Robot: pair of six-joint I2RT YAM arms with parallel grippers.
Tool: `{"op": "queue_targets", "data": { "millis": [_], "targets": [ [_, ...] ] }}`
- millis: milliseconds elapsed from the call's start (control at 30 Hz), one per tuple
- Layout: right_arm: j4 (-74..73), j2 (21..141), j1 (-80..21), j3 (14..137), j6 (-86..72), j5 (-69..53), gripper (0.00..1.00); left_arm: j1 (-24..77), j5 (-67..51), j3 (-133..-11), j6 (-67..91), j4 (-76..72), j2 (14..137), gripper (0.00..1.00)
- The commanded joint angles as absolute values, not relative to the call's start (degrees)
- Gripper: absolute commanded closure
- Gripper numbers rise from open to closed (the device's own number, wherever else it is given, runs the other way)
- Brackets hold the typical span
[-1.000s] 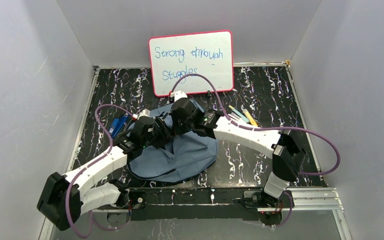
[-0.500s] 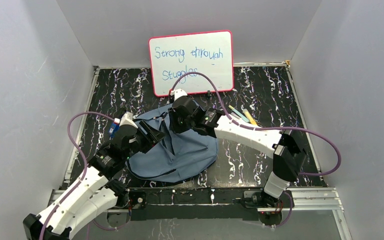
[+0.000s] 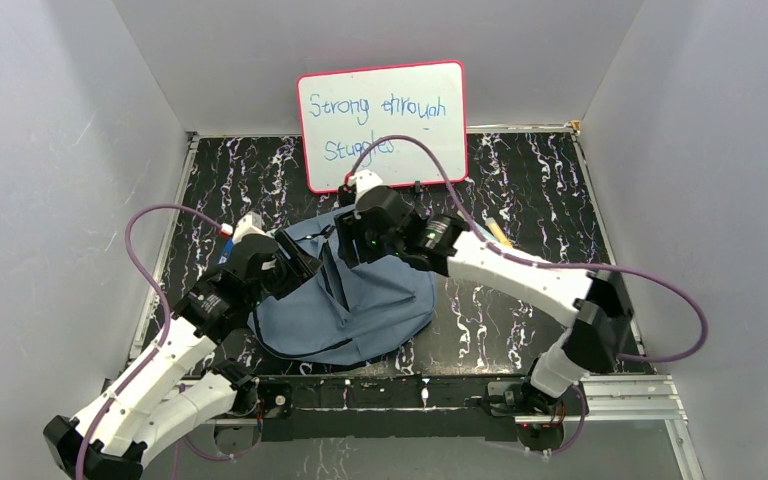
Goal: Pack the student bag
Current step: Move the stationery to the center of the board.
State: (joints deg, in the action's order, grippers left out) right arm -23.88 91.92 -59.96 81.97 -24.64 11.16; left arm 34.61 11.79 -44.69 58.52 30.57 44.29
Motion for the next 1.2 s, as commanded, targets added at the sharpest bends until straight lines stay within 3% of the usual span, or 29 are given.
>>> {"op": "queue_targets", "data": {
  "millis": [0, 200, 467, 700, 1167],
  "targets": [
    [-24.8, 80.8, -59.6, 79.2, -23.2, 15.9, 0.32, 34.8, 15.8, -45.5, 58.7, 31.9, 43.4, 0.44],
    [-34.3, 73.9, -56.0, 74.6, -24.8, 28.4, 0.26, 34.8, 14.9, -44.4, 58.5, 30.7, 42.5, 0.44],
    [-42.6, 71.2, -33.7, 70.5, -21.7, 25.3, 0.26, 34.8, 12.4, -44.1, 55.6, 30.0, 42.6, 0.44],
    [-42.8, 78.6, -13.8, 67.6, -20.0, 11.6, 0.24, 34.8, 10.1, -43.8, 53.0, 30.0, 42.1, 0.44],
    [-36.5, 96.9, -4.1, 73.0, -16.4, 11.1, 0.18, 34.8, 7.8, -41.6, 54.8, 29.8, 39.5, 0.44]
  ]
}}
